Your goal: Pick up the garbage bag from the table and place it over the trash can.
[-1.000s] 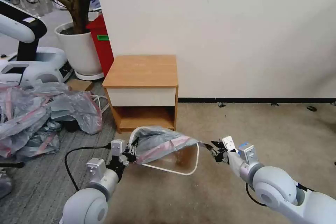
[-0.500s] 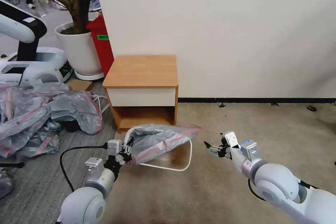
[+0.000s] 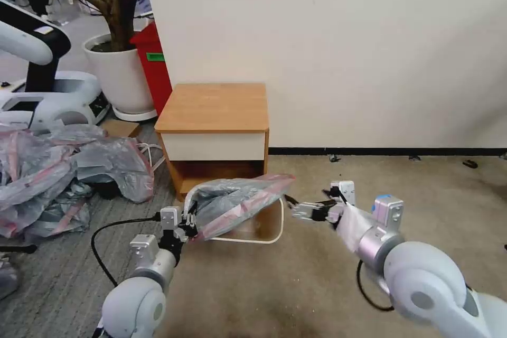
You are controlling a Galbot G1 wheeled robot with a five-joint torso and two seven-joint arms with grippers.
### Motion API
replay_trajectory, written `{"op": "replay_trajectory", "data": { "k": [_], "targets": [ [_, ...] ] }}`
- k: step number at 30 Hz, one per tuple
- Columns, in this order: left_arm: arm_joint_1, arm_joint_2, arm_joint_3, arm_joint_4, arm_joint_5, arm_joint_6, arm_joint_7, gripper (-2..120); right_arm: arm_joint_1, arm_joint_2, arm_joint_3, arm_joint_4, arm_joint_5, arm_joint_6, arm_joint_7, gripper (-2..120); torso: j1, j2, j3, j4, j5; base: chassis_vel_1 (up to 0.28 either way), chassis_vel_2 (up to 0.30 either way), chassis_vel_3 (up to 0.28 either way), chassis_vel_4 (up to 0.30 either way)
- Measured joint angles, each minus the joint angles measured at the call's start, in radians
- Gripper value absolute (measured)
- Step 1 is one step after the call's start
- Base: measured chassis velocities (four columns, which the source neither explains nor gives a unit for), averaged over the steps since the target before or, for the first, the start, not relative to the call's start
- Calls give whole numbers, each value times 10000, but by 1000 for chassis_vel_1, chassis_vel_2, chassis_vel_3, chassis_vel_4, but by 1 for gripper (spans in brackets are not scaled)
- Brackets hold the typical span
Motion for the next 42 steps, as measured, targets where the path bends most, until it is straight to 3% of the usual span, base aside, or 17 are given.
{"op": "replay_trajectory", "data": {
  "k": [6, 14, 26, 42],
  "targets": [
    [36, -323, 169, 248, 688, -303, 34, 3, -40, 831, -48, 174, 764, 9, 675, 109, 0, 0, 0, 0, -1, 0, 0, 0, 0],
    [64, -691, 436, 506, 1523, -838, 171, 3, 77, 1601, -992, -260, 745, -116, 921, 86, 0, 0, 0, 0, 0, 0, 0, 0, 0],
    [76, -773, 555, 543, 2037, -1128, 521, 3, 737, 2328, -1700, -1570, 992, -289, 1797, 79, 0, 0, 0, 0, 0, 0, 0, 0, 0],
    [69, -702, 513, 538, 2019, -1162, 534, 3, 646, 2532, -1650, -1744, 1153, -532, 1880, 70, 0, 0, 0, -1, 0, 0, 0, 0, 0]
  ]
}}
